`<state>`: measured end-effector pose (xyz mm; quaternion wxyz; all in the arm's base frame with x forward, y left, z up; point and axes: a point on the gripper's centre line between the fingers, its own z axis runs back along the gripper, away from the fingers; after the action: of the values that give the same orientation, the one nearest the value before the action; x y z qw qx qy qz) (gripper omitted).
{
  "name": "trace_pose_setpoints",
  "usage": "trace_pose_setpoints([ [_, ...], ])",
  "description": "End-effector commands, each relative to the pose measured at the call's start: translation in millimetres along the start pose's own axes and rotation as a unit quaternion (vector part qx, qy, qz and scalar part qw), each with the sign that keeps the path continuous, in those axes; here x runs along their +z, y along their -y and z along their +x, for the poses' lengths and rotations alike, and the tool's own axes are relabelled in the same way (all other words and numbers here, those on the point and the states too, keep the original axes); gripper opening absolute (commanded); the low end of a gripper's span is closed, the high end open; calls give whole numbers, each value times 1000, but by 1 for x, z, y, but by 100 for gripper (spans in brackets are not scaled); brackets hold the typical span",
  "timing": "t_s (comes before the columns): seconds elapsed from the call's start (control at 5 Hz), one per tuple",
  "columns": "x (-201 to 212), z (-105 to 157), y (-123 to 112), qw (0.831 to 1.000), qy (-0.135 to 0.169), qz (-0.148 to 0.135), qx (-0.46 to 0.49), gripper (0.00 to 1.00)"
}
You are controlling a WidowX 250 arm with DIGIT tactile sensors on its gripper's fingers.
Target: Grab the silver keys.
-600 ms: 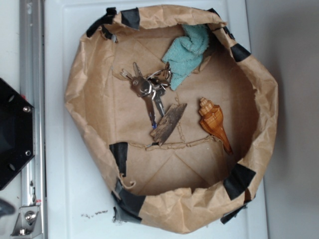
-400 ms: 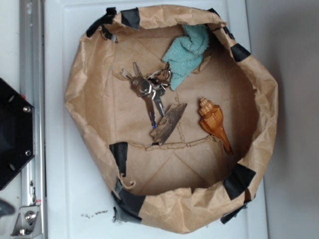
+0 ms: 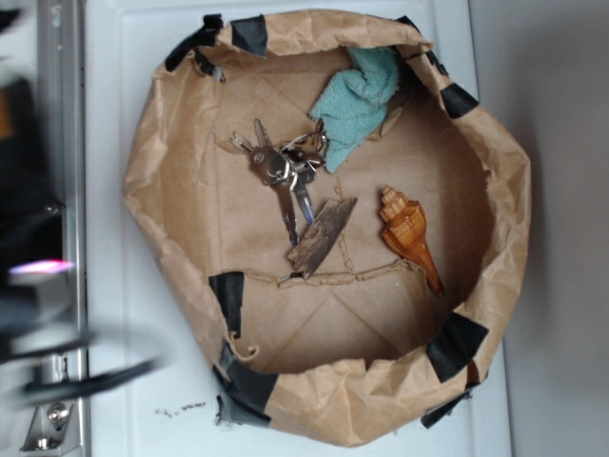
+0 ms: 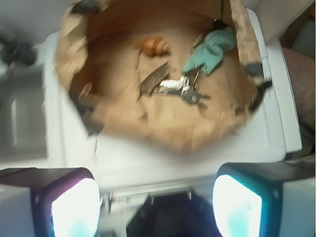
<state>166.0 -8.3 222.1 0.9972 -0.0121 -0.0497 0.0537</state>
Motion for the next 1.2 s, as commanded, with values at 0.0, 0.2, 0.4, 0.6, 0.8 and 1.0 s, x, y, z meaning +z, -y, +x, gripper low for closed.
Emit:
trace_pose_setpoints([
  [0.0,-30,53,-18,994,55,-4,95,100],
  [0.2,-59,58,-18,991,65,5,116,100],
  [0.4,-83,61,-7,991,53,-7,120,100],
  [0.6,-105,74,-21,987,56,7,148,100],
  [0.8,-121,71,-37,988,59,30,138,100],
  [1.0,-129,68,-44,987,85,71,118,100],
])
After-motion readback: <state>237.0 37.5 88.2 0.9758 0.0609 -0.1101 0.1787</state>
